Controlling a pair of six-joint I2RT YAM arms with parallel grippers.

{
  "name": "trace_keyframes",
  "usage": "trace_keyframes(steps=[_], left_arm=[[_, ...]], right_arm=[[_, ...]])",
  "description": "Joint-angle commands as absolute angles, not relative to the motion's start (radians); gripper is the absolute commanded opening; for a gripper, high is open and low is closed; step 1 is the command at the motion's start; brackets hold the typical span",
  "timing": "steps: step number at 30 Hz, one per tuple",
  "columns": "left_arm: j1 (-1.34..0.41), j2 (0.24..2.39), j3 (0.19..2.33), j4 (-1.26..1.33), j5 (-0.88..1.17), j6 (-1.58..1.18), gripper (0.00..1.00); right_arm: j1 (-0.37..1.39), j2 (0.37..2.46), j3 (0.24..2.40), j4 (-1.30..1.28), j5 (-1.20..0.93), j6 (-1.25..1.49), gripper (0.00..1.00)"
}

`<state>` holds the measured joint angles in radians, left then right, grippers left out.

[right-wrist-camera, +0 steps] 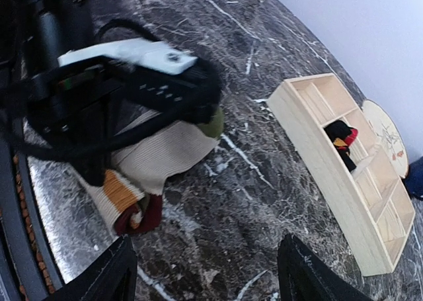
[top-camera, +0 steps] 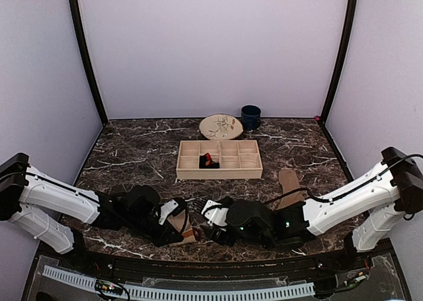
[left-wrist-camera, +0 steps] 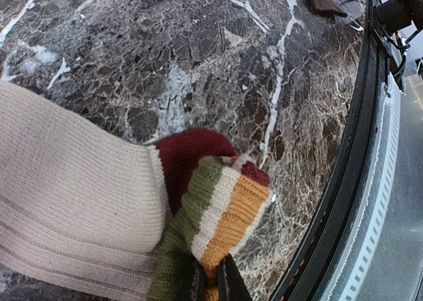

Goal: Roll the socks
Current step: Roll the sock at the center of the board.

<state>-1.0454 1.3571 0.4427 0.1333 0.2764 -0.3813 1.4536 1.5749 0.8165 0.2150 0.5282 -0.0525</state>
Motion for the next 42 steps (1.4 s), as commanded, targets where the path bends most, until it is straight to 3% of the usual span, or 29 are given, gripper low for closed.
trace_keyframes(steps=[1, 19, 42], left_arm=[[-1.023, 1.371, 0.468, 0.043, 0.351, -0.345, 0.0], [-1.008, 1.382, 0.444, 0.084, 0.416, -0.342, 0.0], [-0.996, 1.414, 0.454, 0.108, 0.46, -0.321, 0.0]], right_arm=[[1.516, 1.634, 0.813, 0.181, 0.522, -0.131, 0.7], [1.597, 1.886, 0.944, 0.216, 0.545, -0.302, 0.7], [1.582, 2.018, 0.992, 0.226, 0.602, -0.45, 0.49]])
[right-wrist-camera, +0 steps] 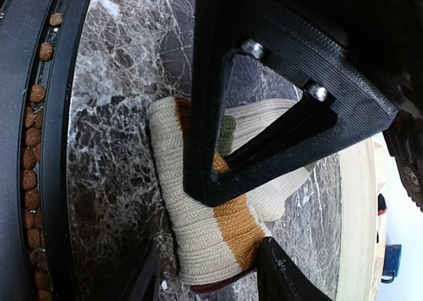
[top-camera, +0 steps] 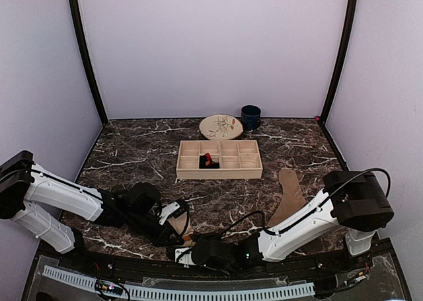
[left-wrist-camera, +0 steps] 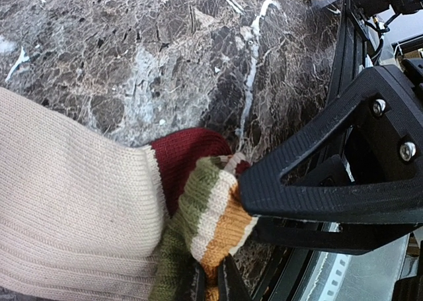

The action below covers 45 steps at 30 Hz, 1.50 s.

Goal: Roll the socks
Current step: Roll the sock at the center of the board.

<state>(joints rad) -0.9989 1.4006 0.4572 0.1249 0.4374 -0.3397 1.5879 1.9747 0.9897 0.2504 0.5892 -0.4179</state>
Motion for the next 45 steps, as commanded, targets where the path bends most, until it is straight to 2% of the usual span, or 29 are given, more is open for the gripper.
trace_keyframes(steps=[1, 16, 20, 23, 29, 33, 35, 45], left_arm=[[-0.996, 1.414, 0.454, 0.109, 0.461, -0.321, 0.0], [-0.994, 1.402, 0.454, 0.109, 0.464, -0.315, 0.0], [-0.992, 1.381, 0.451, 0.107, 0.454, -0.315, 0.0], [-0.992, 1.366, 0.447, 0.106, 0.446, -0.315, 0.0], [-0.988, 1.342, 0.436, 0.108, 0.434, -0.32, 0.0], [-0.985, 1.336, 0.436, 0.099, 0.412, -0.323, 0.0], [-0.982, 1.337, 0.437, 0.097, 0.401, -0.325, 0.0], [-0.98, 1.251, 0.427, 0.1, 0.275, -0.379, 0.49]], right_arm=[[1.582, 2.026, 0.995, 0.22, 0.603, -0.454, 0.48], [1.522, 2.083, 1.039, 0.107, 0.556, -0.43, 0.45], [1.502, 2.086, 1.043, 0.069, 0.53, -0.404, 0.41], [1.488, 2.089, 1.049, 0.034, 0.493, -0.379, 0.34], [1.459, 2.123, 1.095, -0.042, 0.422, -0.346, 0.1], [1.452, 2.119, 1.106, -0.058, 0.399, -0.342, 0.01], [1.448, 2.112, 1.111, -0.062, 0.38, -0.338, 0.0], [1.427, 2.124, 1.146, -0.117, 0.327, -0.31, 0.0]])
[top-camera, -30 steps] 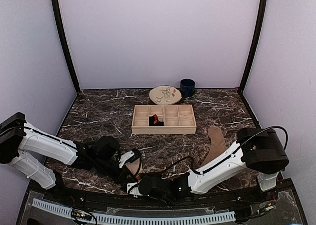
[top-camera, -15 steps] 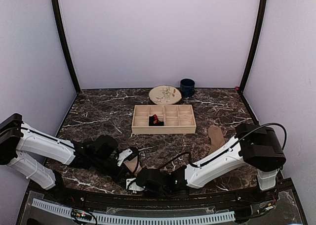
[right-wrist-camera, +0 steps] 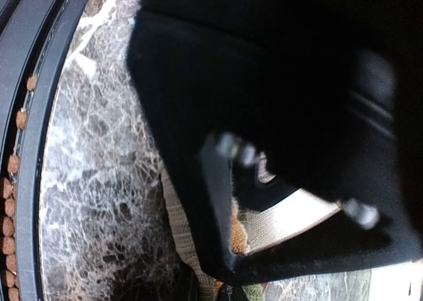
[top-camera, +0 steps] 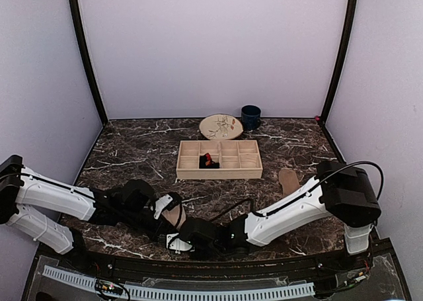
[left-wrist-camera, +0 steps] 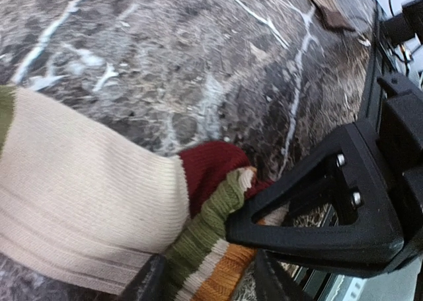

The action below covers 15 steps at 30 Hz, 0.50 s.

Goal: Roll the socks
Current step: Roll the sock at the center of the board.

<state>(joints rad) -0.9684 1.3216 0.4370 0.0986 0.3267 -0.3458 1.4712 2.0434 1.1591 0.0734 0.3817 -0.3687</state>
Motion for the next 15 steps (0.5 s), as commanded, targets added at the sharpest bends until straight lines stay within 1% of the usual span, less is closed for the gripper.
trace_keyframes(steps=[1, 3, 5, 10, 15], left_arm=[[-0.98, 1.239, 0.424, 0.098, 0.261, -0.381, 0.52], [-0.98, 1.213, 0.42, 0.086, 0.229, -0.386, 0.57], [-0.98, 1.182, 0.412, 0.08, 0.182, -0.393, 0.6], [-0.98, 1.07, 0.358, 0.116, 0.051, -0.441, 0.61], [-0.98, 0.921, 0.313, 0.096, -0.081, -0.474, 0.61]], right_arm=[[1.423, 2.126, 1.145, -0.126, 0.318, -0.305, 0.0], [1.415, 2.13, 1.187, -0.142, 0.296, -0.296, 0.0], [1.409, 2.132, 1.201, -0.162, 0.265, -0.281, 0.0], [1.388, 2.141, 1.23, -0.204, 0.204, -0.251, 0.0], [1.373, 2.146, 1.241, -0.23, 0.175, -0.227, 0.0]])
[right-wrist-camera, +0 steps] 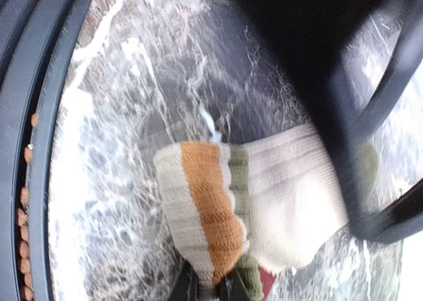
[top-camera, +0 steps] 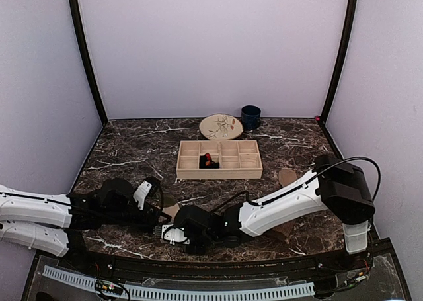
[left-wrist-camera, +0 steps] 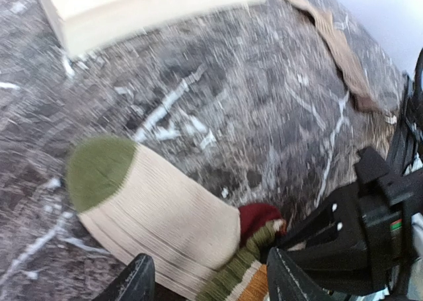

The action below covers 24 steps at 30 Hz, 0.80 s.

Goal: Roll the socks
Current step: Roll the sock at the center of the board.

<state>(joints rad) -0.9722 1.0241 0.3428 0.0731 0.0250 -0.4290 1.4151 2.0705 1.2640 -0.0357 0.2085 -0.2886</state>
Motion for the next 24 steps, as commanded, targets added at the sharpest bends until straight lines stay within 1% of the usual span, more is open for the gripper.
trace_keyframes(steps=[1, 6, 13, 20, 24], left_arm=[[-0.98, 0.889, 0.304, 0.09, -0.101, -0.48, 0.61], [-0.98, 0.766, 0.263, 0.05, -0.142, -0.484, 0.61], [-0.98, 0.683, 0.217, 0.008, -0.164, -0.497, 0.61], [-0.98, 0.565, 0.194, -0.063, -0.209, -0.503, 0.61], [-0.98, 0.537, 0.195, -0.089, -0.225, -0.509, 0.61]], right_arm=[[1.37, 2.148, 1.247, -0.235, 0.166, -0.221, 0.0], [1.348, 2.169, 1.308, -0.307, 0.111, -0.199, 0.0], [1.303, 2.183, 1.386, -0.383, -0.007, -0.168, 0.0], [1.286, 2.167, 1.392, -0.385, -0.102, -0.146, 0.0], [1.273, 2.161, 1.385, -0.375, -0.147, -0.133, 0.0]])
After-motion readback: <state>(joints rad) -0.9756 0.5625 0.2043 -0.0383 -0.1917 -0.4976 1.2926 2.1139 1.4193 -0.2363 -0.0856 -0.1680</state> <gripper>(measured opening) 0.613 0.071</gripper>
